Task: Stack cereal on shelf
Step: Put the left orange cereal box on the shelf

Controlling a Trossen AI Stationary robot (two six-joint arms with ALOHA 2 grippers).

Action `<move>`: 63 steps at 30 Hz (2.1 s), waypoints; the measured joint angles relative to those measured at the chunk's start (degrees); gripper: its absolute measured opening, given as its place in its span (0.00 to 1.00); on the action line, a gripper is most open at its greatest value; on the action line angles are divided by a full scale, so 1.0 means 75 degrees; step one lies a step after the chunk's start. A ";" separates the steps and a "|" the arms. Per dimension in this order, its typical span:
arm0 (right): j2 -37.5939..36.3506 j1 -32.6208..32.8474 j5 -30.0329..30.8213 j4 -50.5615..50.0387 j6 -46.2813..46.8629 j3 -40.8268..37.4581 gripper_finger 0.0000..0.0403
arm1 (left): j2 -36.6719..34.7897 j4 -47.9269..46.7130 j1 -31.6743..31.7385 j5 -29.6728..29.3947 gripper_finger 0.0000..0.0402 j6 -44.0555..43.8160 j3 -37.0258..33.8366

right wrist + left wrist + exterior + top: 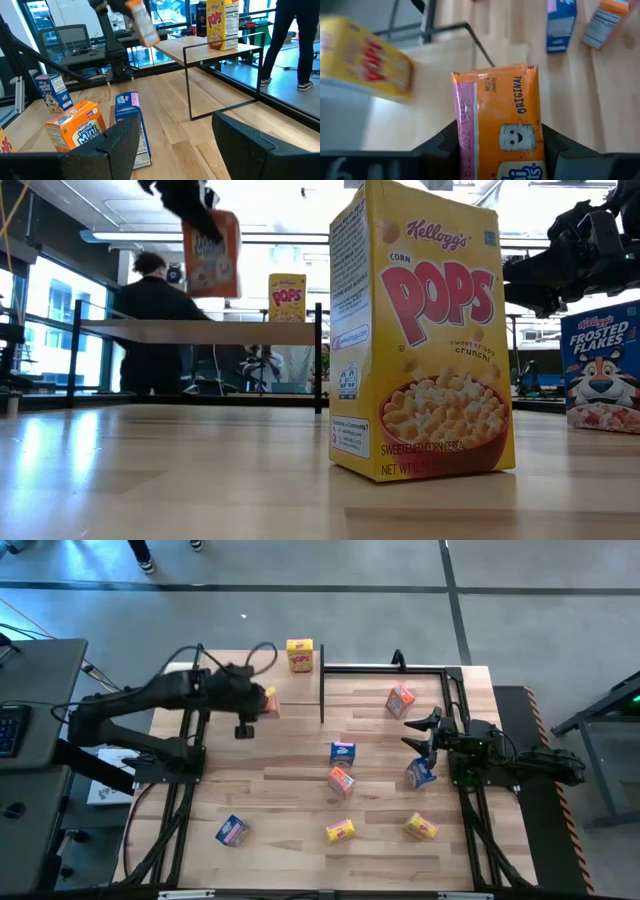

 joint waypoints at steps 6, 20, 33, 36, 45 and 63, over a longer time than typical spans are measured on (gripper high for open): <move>0.0003 0.0003 0.0000 0.0000 0.0003 0.0000 0.59 | -0.0006 -0.0053 0.1036 0.0023 0.35 0.1186 0.0770; 0.0003 0.0001 0.0000 0.0000 0.0002 0.0002 0.59 | 0.0436 0.0548 0.3816 0.1642 0.35 0.2981 0.1029; 0.0003 0.0002 0.0000 0.0000 0.0000 0.0000 0.59 | 0.1458 0.0915 0.5008 0.2943 0.35 0.3971 0.1026; 0.0003 0.0002 0.0000 -0.0001 0.0002 0.0001 0.59 | 0.1592 0.1066 0.5283 0.3362 0.35 0.3976 0.1026; 0.0003 0.0000 0.0000 0.0000 0.0000 0.0000 0.59 | 0.1845 0.0686 0.5786 0.4095 0.35 0.4023 0.1026; 0.0002 0.0000 0.0000 0.0000 0.0001 0.0001 0.59 | 0.2251 0.0481 0.5786 0.4135 0.35 0.4047 0.1026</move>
